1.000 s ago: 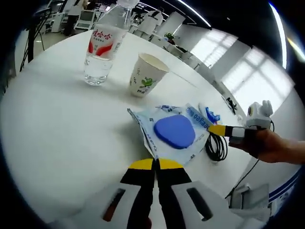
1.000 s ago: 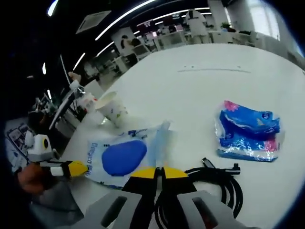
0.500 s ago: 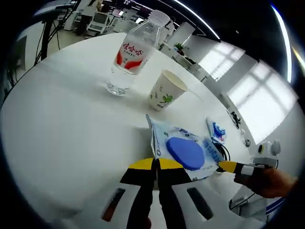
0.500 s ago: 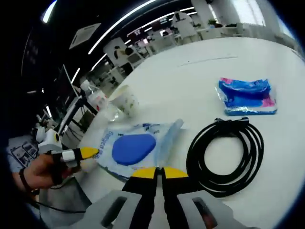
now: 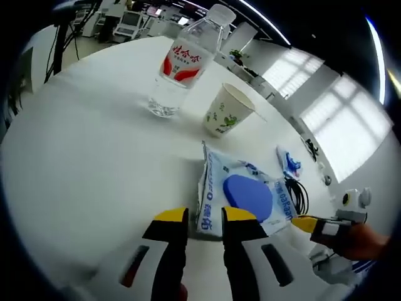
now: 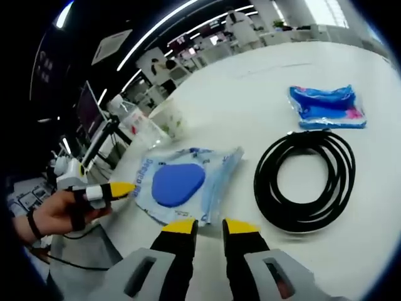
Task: Arrange the tabletop items into an orderly group along one side of the table until the central work area is clear of visible clutter.
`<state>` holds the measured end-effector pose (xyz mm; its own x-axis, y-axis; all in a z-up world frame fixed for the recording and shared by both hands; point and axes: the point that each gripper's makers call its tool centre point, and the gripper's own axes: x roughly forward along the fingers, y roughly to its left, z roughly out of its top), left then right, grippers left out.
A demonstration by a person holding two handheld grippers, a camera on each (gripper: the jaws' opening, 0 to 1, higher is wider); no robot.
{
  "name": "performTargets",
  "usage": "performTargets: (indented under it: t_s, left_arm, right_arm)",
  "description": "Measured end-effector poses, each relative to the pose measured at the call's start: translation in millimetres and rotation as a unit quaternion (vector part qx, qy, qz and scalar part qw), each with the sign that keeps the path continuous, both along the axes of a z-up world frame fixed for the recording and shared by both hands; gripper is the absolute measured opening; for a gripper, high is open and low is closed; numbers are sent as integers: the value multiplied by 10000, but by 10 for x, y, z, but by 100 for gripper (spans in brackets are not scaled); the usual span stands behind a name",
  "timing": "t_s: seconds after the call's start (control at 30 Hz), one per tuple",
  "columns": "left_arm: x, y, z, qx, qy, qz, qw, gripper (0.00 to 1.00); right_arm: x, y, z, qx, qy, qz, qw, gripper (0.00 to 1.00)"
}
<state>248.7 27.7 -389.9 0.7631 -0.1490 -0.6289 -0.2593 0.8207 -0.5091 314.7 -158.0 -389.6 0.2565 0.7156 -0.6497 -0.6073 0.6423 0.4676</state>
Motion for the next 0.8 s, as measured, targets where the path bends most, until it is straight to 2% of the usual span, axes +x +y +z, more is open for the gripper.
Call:
performTargets:
  t_s: [0.13, 0.23, 0.33, 0.4, 0.6, 0.7, 0.77, 0.8]
  left_arm:
    - [-16, -27, 20, 104, -15, -215, 9997, 23]
    - [-50, -53, -17, 260, 37, -442, 9987, 24]
    - [-71, -76, -71, 411, 159, -635, 9970, 26]
    - [-62, -58, -84, 398, 158, -640, 9970, 26]
    - [-73, -52, -110, 320, 244, -630, 9972, 26]
    - [-86, -74, -108, 360, 288, -642, 9969, 23]
    - [-82, -59, -100, 350, 292, -586, 9972, 21]
    - [-63, -62, -115, 344, 304, -602, 9971, 17]
  right_arm:
    - [54, -27, 48, 67, -50, -15, 10000, 20]
    - [114, 52, 131, 187, -56, -70, 9998, 22]
    - [152, 140, 131, 256, -41, -109, 9996, 23]
    - [211, 193, 122, 231, -10, -138, 9996, 25]
    - [205, 239, 8, 137, 114, -255, 9995, 26]
    - [250, 239, 15, 223, 180, -501, 9983, 26]
    - [258, 250, -3, 238, 211, -504, 9982, 23]
    - [247, 270, -31, 212, 246, -459, 9984, 21]
